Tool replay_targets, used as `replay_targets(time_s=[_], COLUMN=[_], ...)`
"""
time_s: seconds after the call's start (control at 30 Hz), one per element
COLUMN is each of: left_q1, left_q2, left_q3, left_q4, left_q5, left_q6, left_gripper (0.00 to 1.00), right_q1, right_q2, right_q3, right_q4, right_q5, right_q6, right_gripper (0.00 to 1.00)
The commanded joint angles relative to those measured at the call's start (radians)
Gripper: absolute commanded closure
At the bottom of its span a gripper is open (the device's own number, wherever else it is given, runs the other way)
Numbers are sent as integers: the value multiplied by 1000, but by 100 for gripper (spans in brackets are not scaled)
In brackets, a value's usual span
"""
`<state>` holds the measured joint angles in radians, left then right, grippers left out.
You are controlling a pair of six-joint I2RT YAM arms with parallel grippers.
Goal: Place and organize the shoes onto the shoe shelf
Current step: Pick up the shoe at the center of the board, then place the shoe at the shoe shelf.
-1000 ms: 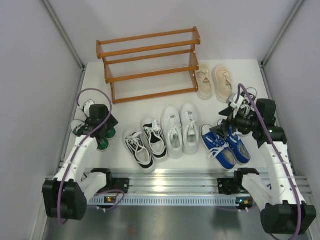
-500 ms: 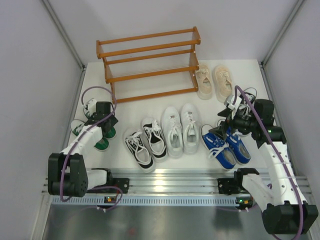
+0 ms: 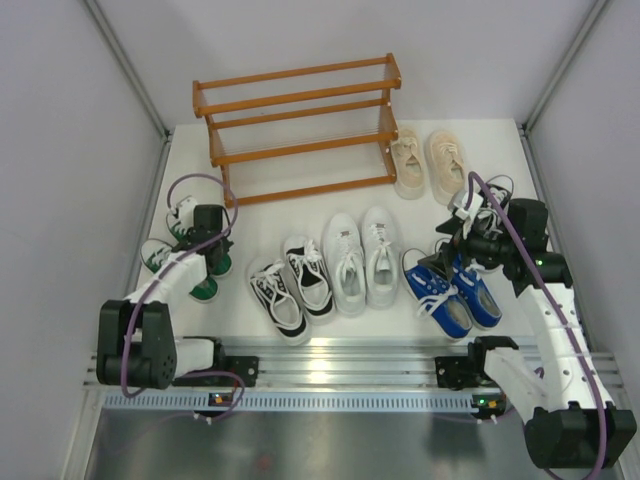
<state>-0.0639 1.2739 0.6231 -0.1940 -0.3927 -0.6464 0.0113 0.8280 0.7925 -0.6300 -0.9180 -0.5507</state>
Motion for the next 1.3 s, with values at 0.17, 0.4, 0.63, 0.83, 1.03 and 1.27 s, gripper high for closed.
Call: replay_targets(time_s=[0.17,0.4,0.63,0.83,1.03,1.27], left_q1=[-5,-95,-198,-260,-264,-264], left_q2=[-166,-272,-283,-225,-134,7], left_q3=[-3,33,92,159,213,282], left_q4=[85,96,108,123,185,296], left_q5=[75,141,198,256,296,310], left_q6=[129,246,373,450,539,637], left_gripper=[100,100,100,100,100,100], right_q1=[13,13,12,13,13,13], right_q2=[0,0,-3,-3,-6,-6], right_q3=[20,22,22,22,19,19], right_q4=[4,3,3,3,4,4], right_q5=[-10,-7,-4,-1,2,-2], right_q6=[-32,-35,-37,-38,-40,-40], right_gripper=[1,1,0,0,1,1])
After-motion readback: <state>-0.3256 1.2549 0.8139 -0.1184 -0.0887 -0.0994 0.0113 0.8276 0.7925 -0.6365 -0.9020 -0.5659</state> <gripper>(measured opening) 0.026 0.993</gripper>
